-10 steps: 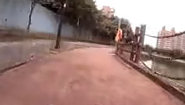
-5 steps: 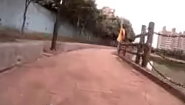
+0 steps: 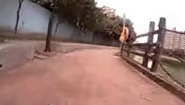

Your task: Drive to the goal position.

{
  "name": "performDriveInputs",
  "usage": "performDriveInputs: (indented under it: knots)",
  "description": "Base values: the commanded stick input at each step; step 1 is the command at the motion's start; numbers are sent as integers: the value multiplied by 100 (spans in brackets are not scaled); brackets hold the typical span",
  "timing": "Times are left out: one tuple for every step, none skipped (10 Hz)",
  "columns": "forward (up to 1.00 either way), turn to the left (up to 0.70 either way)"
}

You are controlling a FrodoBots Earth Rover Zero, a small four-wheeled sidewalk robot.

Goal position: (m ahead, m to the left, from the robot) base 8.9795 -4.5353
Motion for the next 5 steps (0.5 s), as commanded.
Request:
performDriveInputs:
  knots:
    - [100, 0]
    - [100, 0]
    - [100, 0]
    - [100, 0]
    - [100, 1]
